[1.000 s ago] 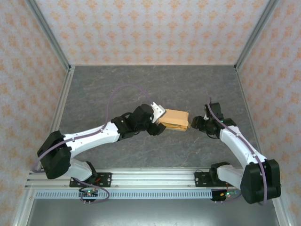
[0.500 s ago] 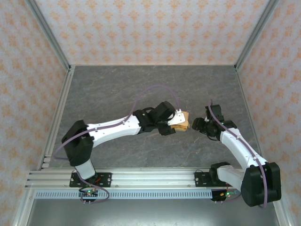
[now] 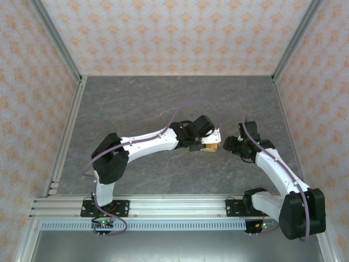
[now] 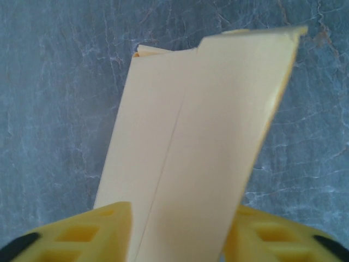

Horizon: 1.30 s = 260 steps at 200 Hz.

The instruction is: Fold the paper box

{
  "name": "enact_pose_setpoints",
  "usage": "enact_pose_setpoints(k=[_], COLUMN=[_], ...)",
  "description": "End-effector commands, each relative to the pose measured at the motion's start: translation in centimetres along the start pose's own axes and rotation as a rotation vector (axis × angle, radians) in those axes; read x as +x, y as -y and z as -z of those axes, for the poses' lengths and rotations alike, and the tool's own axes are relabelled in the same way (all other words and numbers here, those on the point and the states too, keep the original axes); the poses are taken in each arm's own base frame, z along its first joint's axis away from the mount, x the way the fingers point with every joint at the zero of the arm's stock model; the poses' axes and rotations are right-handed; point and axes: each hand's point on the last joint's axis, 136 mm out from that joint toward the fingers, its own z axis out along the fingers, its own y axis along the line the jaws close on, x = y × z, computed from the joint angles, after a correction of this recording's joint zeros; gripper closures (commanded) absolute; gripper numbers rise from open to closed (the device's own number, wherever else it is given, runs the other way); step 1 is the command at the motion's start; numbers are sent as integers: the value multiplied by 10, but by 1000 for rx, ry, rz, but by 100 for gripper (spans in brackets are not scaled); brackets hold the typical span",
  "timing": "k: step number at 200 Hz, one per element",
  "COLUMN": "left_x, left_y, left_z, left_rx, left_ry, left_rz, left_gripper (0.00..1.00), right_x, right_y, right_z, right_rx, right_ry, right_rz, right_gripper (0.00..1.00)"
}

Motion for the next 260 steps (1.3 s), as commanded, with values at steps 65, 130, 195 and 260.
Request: enact_pose_setpoints(k=[65,130,195,260], left_x=[13,22,28,33], left_y=[-19,-24,-28,-35], left_z=[2,7,18,16], left_rx=[56,100,258,304], left_ry=[-79,-103,-90,-122], left_rz=[58,73,117,131], left_gripper=[88,100,100,100], right_x=[-9,-23,-25,-21], right_y=[-40,-63,-79,-87], right_z=[-13,-37,-48,-45], right_rx=[-242,-365,-450,-464], right_ry=[39,69,54,65], right_rz=[-11,32,66,129], right_gripper=[47,53,56,56])
